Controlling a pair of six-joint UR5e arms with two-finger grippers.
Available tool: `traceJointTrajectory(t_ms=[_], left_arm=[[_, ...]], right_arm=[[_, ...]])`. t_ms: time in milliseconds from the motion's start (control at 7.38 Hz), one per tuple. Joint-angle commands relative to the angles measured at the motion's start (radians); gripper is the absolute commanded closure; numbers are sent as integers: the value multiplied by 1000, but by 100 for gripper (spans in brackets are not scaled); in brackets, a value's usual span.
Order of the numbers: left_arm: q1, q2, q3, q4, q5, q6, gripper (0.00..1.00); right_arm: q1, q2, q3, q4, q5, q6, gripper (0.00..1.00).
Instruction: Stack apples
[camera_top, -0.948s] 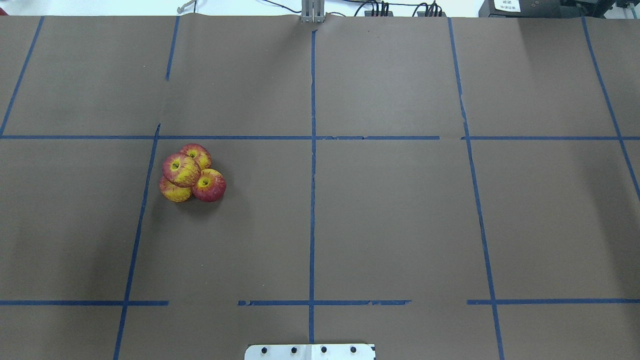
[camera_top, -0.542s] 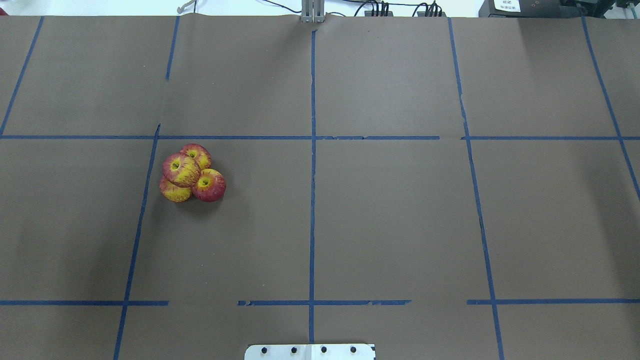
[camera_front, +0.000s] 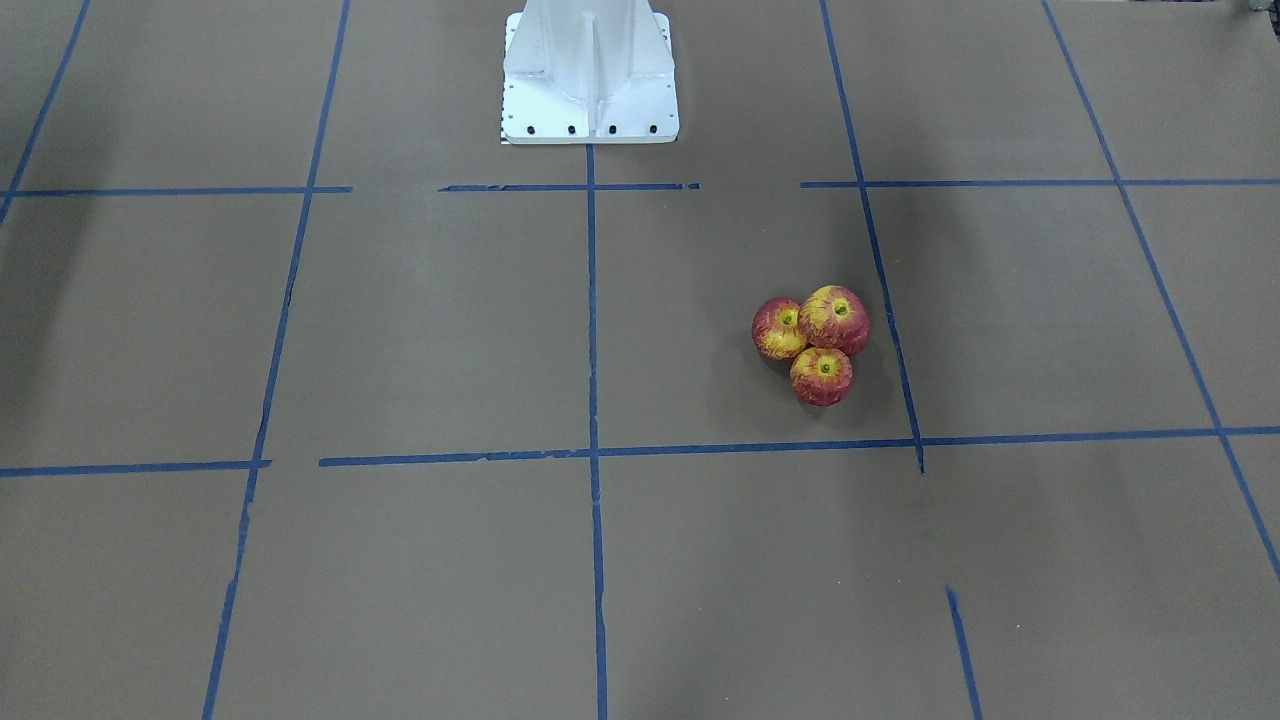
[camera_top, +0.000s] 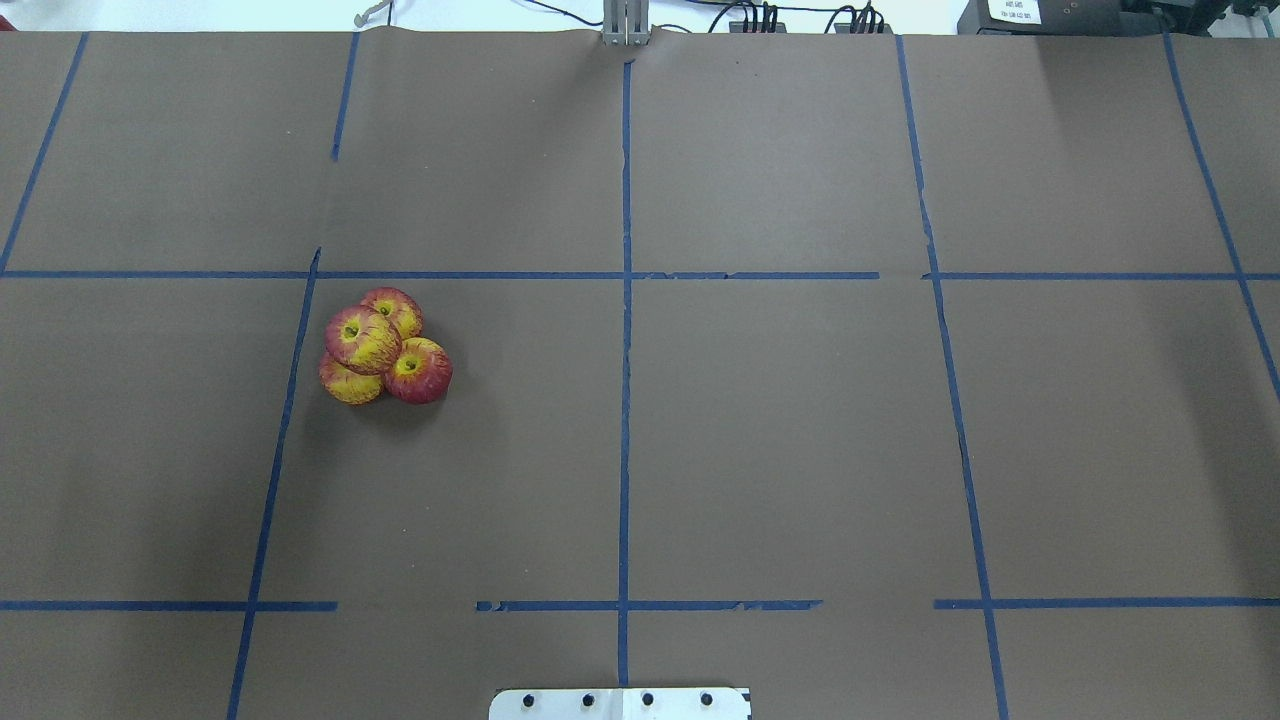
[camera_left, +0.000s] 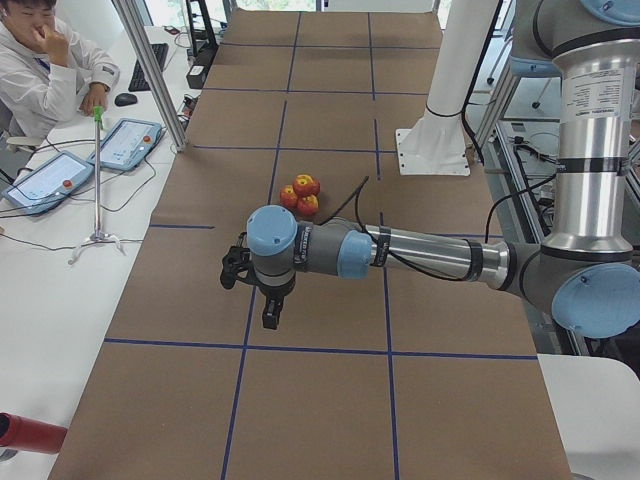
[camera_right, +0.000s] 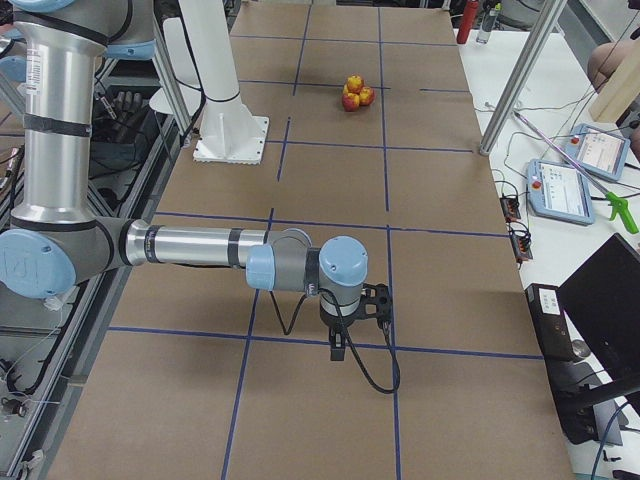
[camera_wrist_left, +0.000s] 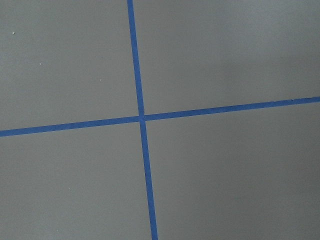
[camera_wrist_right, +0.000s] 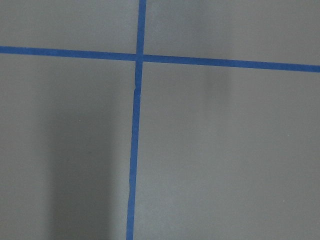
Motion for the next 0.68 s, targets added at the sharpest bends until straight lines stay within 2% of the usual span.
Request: traceJointTrajectory(t_ms=[0,135,542], left_arm=[[1,9,15,40,6,-9,0],[1,5,36,57,50,-9,0],[1,31,50,57,57,-1,0]], right_arm=[[0,0,0,0,0,0,0],[0,0,0,0,0,0,0],[0,0,0,0,0,0,0]])
